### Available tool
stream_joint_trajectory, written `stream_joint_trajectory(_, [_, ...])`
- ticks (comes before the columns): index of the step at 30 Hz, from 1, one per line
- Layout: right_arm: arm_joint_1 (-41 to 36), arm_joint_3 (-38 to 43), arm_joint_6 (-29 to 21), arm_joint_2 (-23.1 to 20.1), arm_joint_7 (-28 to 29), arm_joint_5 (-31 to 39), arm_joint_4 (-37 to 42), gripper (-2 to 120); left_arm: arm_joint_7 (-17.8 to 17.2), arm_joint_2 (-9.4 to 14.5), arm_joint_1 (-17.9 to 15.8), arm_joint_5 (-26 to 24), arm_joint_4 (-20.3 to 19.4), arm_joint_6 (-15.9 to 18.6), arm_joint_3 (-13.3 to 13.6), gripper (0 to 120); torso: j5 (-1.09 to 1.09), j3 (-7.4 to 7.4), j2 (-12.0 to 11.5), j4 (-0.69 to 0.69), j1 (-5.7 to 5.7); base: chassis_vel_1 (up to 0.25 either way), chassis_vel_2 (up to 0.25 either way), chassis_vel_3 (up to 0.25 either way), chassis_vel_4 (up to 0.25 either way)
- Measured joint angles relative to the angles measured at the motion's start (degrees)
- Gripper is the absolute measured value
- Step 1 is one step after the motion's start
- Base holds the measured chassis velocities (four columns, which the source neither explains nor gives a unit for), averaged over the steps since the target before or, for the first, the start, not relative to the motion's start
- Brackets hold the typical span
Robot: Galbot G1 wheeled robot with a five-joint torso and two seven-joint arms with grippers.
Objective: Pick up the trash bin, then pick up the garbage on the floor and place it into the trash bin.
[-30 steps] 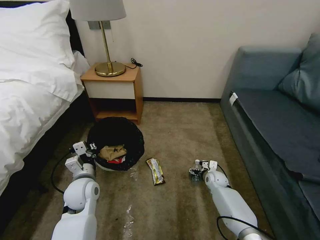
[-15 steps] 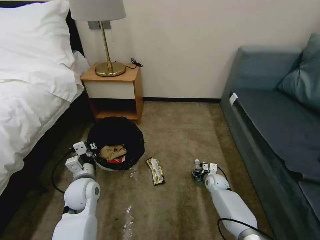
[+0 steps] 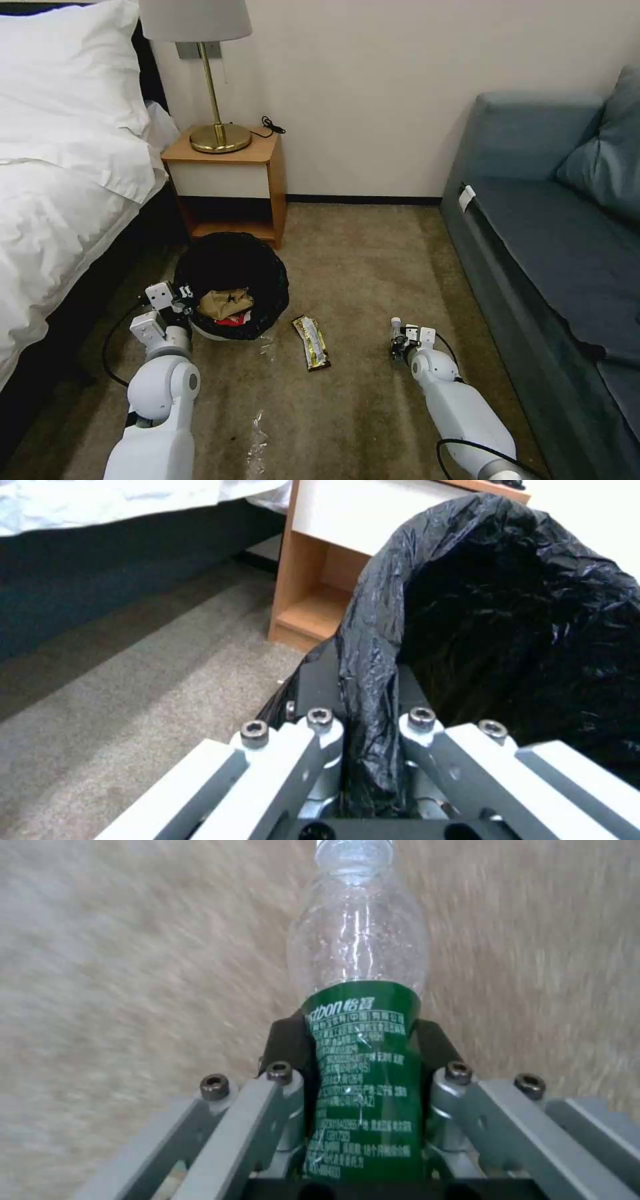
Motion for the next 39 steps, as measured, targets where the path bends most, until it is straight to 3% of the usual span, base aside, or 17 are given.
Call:
stream_joint_trajectory(5, [-1.50,-1.87,2.31,-1.09,0.03,0.07,8.24,22,0.09,-0.02,0.10,-0.08,0.48,-0.13,0.01,4,-0.01,0.00,0.00,0.00,0.00,0.000,0.000,0.000,0.000])
stream_joint_trajectory(11, [-1.11,-9.07,9.67,-1.22,4.89,-1.54,21.02,22,0.29,0.16,0.03,-0.38,1.53,-0.50,-0.07,4,0.00,0.00,0.00,0.02,0.00,0.000,0.000,0.000,0.000])
stream_joint_trajectory(18, [0.13,-17.79,10.42,-2.13,7.72,-3.71,30.99,22,0.38,0.22,-0.04,-0.55,1.60,-0.51,0.05,4,-0.01,0.00,0.00,0.01,0.00,0.000,0.000,0.000,0.000])
stream_joint_trajectory(23, [3.48,-27.29,10.62,-2.73,13.29,-2.23,39.28,22,0.31,-0.03,-0.12,-0.38,1.60,-0.45,1.16,4,-0.01,0.00,0.00,0.02,0.00,0.000,0.000,0.000,0.000])
stream_joint_trajectory(32, [9.60,-36.23,8.50,-2.09,17.20,1.04,44.57,22,-0.13,-0.59,-0.45,0.15,1.45,-0.24,1.93,4,0.00,0.00,0.00,0.01,0.00,0.000,0.000,0.000,0.000])
stream_joint_trajectory(39, [8.98,-40.41,8.42,-1.06,17.42,0.86,44.23,22,-0.16,-1.32,-0.28,0.86,1.23,-0.24,2.50,4,0.00,0.00,0.00,0.02,0.00,0.000,0.000,0.000,0.000])
